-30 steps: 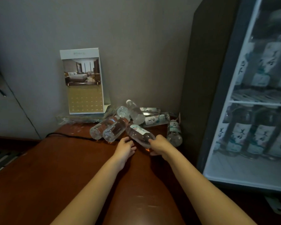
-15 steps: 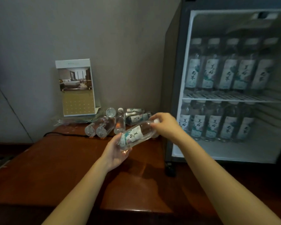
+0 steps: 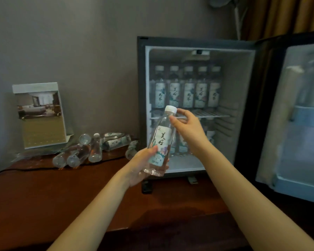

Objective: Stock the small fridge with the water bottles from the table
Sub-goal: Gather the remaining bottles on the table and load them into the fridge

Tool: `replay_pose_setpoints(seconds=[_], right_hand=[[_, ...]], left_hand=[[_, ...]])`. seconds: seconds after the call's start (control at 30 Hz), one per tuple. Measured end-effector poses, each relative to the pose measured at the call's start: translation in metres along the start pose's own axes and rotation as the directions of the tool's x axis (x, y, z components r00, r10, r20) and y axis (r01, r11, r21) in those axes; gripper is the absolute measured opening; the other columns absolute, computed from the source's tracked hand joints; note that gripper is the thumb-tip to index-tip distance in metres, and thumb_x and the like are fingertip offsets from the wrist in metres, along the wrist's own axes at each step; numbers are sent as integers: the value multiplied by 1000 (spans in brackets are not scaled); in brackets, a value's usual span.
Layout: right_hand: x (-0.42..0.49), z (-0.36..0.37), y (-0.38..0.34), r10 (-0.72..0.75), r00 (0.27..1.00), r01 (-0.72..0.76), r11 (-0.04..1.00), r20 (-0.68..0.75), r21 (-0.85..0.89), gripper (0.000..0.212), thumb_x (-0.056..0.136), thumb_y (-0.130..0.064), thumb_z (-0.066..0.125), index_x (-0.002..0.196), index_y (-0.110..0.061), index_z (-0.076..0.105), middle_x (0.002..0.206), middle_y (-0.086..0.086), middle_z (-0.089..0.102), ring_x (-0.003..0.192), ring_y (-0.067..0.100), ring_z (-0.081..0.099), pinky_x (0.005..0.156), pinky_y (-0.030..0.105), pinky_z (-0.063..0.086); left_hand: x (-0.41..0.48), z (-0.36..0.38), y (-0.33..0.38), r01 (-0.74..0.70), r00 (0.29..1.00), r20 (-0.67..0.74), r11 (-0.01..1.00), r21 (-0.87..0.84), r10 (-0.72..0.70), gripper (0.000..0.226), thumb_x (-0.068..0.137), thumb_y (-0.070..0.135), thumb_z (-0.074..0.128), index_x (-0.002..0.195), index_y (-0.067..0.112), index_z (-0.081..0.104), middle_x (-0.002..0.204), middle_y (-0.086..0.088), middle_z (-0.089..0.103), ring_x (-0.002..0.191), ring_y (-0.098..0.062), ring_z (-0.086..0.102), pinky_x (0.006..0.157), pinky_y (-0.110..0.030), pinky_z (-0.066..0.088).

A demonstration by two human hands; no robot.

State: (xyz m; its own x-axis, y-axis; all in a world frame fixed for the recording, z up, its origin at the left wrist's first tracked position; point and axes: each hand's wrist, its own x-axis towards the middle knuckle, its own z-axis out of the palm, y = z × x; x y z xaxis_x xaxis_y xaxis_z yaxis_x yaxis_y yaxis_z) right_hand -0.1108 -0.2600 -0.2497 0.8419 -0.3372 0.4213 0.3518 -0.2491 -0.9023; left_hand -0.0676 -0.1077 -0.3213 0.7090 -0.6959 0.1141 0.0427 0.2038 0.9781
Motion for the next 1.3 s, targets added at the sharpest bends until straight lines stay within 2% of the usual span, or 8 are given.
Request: replay_pose_setpoints(seconds=[0.27,0.4,0.63,0.83,0.93,1.03,1.13,1.3], right_hand=[[-58,-111,-4,-3,986,14,998,168,-64,43,87,-21,64,128,-25,51,112,-3,67,96,10,66,76,24,54],[-81,-169,-32,-75,995,85,985,70,-150,55,86,-20,65,136,-28,44,119,-5,64,105,8,64,93,28,52],[-119,-279,-71,-135,977,82,954,-165,-289,64,79,-10,71,135,-29,44,107,2,66,91,8,67,80,21,55],[-137,-362,-96,-270,888,125,921,-371,-370,53,75,-3,74,120,-13,49,104,4,68,92,10,69,77,24,56],[-124,-395,-101,-385,754,121,878,-533,-462,56,69,-14,80,114,-16,47,107,5,64,97,16,67,81,35,57],[-110,-417,-111,-408,660,99,879,-631,-466,63,72,-3,77,121,-7,39,111,9,58,100,19,60,75,22,55],[-98,-425,-110,-378,693,-13,845,-614,-534,55,75,-1,73,115,-8,36,103,3,53,94,16,57,62,10,50],[-86,-423,-93,-184,823,-221,769,-538,-600,57,81,2,65,124,-10,29,105,6,49,99,19,52,84,25,46]], left_hand=[[42,133,14,-302,949,50,943,-141,311,50,86,36,48,132,15,47,123,-15,62,108,-29,62,79,-35,57],[56,205,15,-344,909,177,920,-189,376,54,84,36,46,136,26,39,125,-4,62,112,-19,61,87,-31,55],[74,321,36,-252,822,410,898,-361,395,32,94,11,41,125,12,49,103,-9,70,94,-23,67,70,-30,57],[85,417,70,-426,755,518,901,-76,401,35,93,2,46,125,14,54,106,-7,68,101,-18,65,82,-25,52],[90,447,90,-585,708,532,807,74,465,34,97,4,40,126,15,53,104,5,63,88,0,62,69,-6,49],[100,459,102,-645,726,494,722,248,478,40,97,0,38,136,9,45,125,-3,54,93,-8,57,60,2,41],[112,459,99,-641,749,475,688,341,462,42,97,0,37,136,11,44,138,-9,46,107,-11,53,76,-4,38],[126,443,86,-617,775,418,709,341,474,34,97,5,38,127,16,53,128,-5,51,109,-12,50,87,-17,43]])
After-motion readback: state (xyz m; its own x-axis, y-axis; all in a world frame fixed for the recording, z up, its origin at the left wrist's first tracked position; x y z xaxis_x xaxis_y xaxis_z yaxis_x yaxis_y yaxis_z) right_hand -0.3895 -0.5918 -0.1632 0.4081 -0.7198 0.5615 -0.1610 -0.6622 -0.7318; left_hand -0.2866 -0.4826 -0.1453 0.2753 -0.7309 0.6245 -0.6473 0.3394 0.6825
